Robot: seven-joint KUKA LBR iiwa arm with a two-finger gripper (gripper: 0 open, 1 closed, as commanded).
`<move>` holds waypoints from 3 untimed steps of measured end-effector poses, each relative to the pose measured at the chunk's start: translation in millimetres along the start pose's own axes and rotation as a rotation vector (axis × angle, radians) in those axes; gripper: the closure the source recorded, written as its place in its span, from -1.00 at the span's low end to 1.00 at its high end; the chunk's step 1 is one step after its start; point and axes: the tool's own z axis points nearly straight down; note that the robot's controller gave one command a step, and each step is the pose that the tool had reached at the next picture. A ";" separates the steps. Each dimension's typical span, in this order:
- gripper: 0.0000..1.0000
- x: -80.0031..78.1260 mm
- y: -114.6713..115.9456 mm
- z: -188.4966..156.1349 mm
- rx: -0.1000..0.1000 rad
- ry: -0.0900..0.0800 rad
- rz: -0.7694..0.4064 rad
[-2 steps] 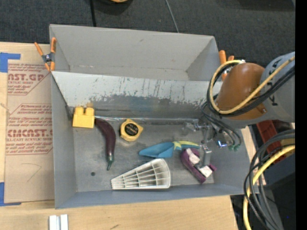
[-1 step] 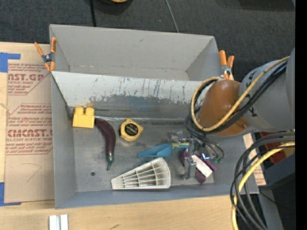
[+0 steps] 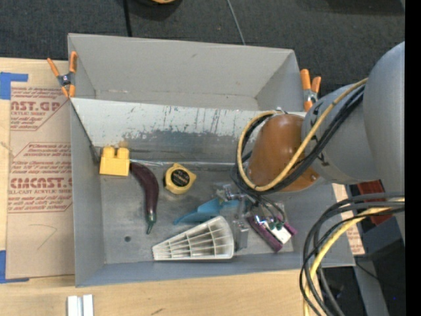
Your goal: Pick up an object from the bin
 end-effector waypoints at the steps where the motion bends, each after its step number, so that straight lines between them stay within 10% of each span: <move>1: -1.00 -45.7 -1.2 -3.1 0.000 -0.002 -0.134; 3: -1.00 -27.4 65.5 -3.5 -0.003 -0.006 -0.196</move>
Offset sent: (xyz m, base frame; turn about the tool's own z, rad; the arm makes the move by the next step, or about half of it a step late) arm 0.0189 0.0973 0.0084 -0.1856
